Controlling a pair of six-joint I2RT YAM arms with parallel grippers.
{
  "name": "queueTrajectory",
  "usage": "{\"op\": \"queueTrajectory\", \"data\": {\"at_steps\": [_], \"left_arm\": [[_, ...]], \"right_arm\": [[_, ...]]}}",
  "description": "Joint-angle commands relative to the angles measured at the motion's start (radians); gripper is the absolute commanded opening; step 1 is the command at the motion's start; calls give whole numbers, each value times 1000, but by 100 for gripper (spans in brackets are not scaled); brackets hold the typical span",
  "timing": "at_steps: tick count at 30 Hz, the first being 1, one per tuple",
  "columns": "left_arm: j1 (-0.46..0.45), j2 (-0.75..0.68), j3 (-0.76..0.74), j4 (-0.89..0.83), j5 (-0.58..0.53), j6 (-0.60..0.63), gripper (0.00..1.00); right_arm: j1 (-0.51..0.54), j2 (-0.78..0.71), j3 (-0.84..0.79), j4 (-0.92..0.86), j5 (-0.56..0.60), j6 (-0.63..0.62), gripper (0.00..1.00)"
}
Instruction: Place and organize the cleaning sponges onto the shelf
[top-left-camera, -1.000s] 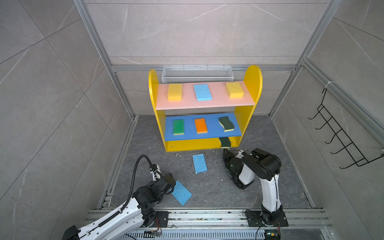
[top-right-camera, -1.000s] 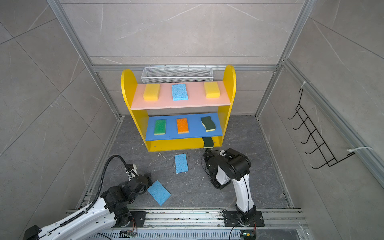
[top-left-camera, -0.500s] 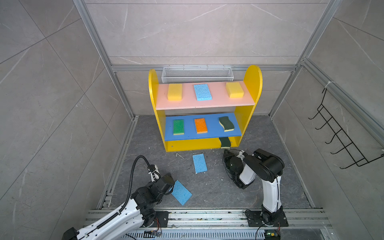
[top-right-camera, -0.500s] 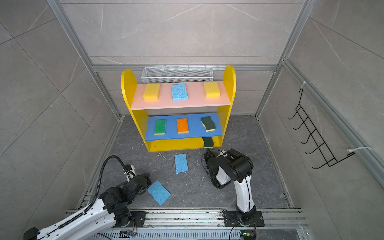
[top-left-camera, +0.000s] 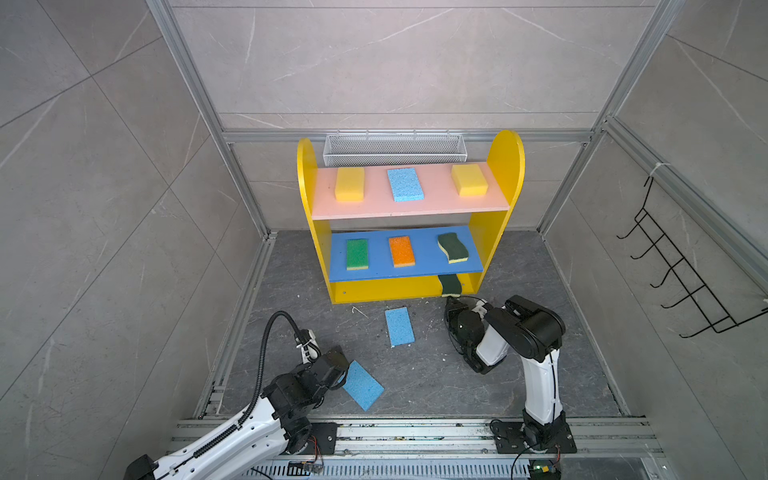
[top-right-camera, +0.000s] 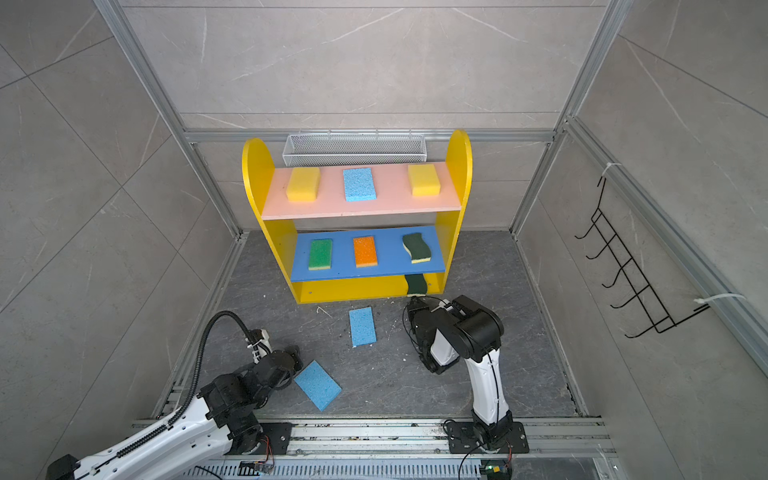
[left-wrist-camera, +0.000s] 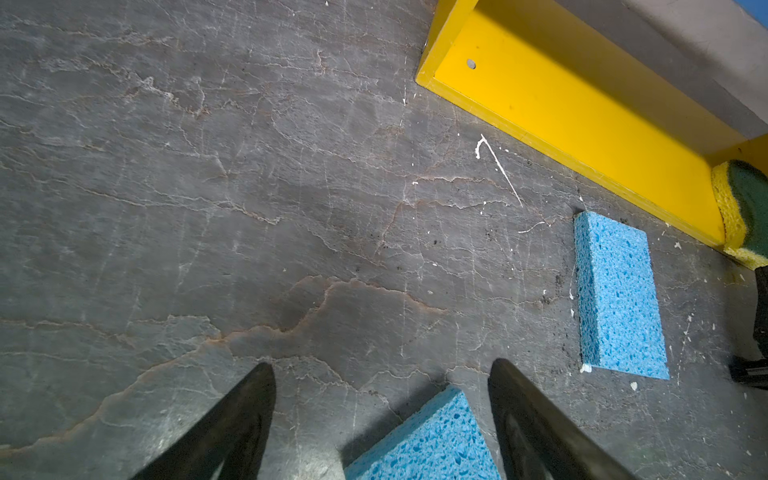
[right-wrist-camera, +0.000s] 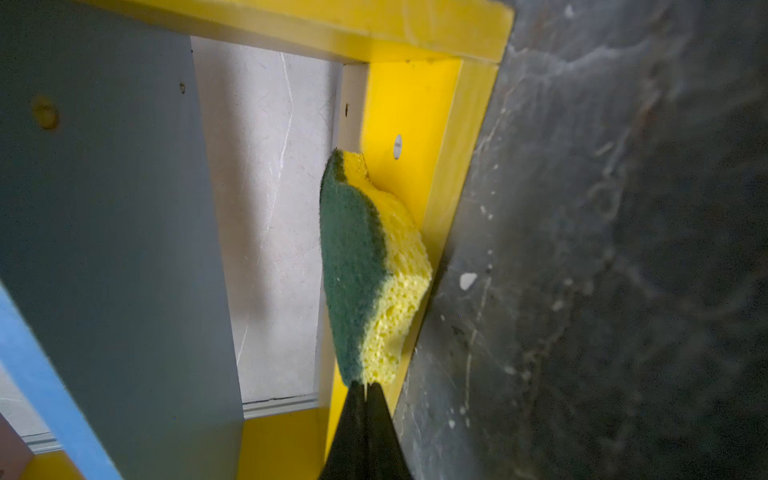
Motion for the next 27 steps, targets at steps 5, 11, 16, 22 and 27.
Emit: {"op": "queueTrajectory", "data": {"at_steps": [5,11,16,22,27], "left_arm": [[-1,15,20,-7,-55,-26,83],[-1,11,5,5,-52,-39,83],[-1,-3,-5,1,-53,-45,83],[-1,-4,3,-20,-61,-47,83],[-1,2,-6,-11,-63,-60,83]], "right_arm": [[-15,2,-7,-207,-10,7,0],[-28,-32,16,-289,-18,-2,0],[-33,-11,31,-269,-14,-6,0],[-34,15,57,-262,-14,4,0],[-39,21,71,-270,-16,-5,0]]}}
